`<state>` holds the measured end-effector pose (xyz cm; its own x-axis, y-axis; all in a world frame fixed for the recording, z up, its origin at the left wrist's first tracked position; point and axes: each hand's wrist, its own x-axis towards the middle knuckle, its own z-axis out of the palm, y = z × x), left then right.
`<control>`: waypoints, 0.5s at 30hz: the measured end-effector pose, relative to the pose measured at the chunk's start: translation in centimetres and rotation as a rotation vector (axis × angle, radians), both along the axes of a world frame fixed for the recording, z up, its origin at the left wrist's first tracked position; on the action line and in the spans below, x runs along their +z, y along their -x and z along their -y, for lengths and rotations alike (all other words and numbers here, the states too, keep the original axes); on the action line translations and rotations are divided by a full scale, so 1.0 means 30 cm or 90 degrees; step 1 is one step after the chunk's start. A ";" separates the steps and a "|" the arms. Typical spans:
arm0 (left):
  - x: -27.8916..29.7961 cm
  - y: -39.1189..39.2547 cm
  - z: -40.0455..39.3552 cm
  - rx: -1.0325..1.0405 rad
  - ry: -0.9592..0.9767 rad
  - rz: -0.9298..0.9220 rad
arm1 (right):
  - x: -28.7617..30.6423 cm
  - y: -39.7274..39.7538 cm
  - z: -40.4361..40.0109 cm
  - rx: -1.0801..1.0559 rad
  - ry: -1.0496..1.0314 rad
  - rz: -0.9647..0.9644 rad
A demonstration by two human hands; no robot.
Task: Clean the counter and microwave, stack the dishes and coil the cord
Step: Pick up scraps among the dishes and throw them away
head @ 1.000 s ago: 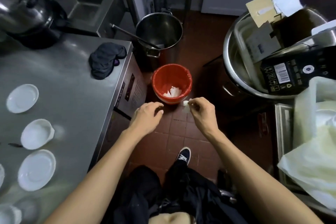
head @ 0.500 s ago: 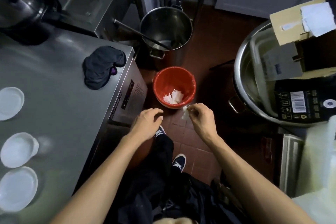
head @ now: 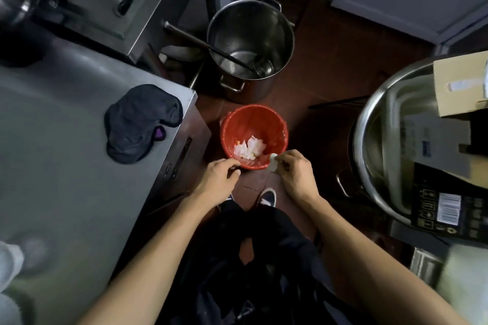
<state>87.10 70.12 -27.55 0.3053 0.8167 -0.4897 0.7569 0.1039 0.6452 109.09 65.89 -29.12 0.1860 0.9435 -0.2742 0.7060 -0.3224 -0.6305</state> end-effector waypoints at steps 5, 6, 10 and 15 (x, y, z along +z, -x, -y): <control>-0.109 -0.074 -0.109 0.020 0.038 -0.039 | -0.159 -0.062 -0.123 0.060 0.072 -0.013; -0.137 -0.088 -0.127 0.029 0.047 -0.051 | -0.197 -0.076 -0.145 0.075 0.087 -0.019; -0.278 -0.154 -0.182 0.051 0.116 -0.104 | -0.379 -0.134 -0.220 0.127 0.133 -0.031; -0.500 -0.224 -0.227 0.064 0.172 -0.154 | -0.638 -0.181 -0.290 0.177 0.199 -0.023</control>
<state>93.83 76.92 -42.54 0.0791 0.6684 -0.7396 0.8614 0.3276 0.3881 114.53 74.60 -48.25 -0.0789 0.8265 -0.5574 0.7726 -0.3027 -0.5581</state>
